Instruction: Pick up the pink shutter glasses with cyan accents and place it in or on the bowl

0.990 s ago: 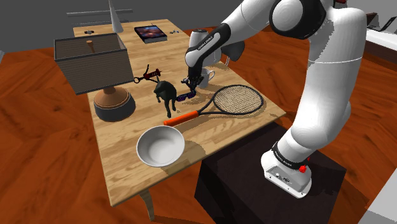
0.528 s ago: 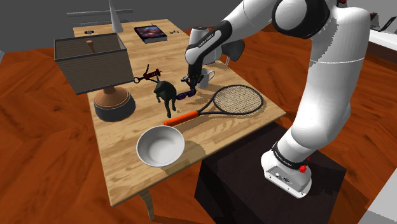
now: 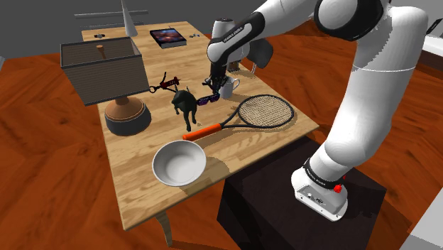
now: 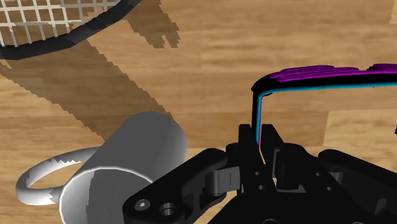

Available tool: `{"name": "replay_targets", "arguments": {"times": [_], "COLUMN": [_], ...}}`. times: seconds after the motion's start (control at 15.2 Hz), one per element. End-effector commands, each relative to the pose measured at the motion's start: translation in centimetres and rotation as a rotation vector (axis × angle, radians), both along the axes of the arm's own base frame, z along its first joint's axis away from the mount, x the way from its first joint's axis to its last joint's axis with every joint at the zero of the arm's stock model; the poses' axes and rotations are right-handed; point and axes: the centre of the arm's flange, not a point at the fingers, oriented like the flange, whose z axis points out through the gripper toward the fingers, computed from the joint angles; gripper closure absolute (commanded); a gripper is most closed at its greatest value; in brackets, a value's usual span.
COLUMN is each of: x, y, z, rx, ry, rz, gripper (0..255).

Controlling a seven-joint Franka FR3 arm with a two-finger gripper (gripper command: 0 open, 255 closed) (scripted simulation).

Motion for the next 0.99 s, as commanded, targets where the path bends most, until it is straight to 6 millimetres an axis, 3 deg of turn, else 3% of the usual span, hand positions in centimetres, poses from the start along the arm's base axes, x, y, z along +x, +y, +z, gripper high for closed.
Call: {"name": "replay_targets", "arguments": {"times": [0.0, 0.92], "x": [0.0, 0.0], "y": [0.1, 0.1], "z": [1.0, 8.4], "rx": [0.0, 0.0], "ry": [0.0, 0.0], "rz": [0.0, 0.0], "gripper": [255, 255]}}
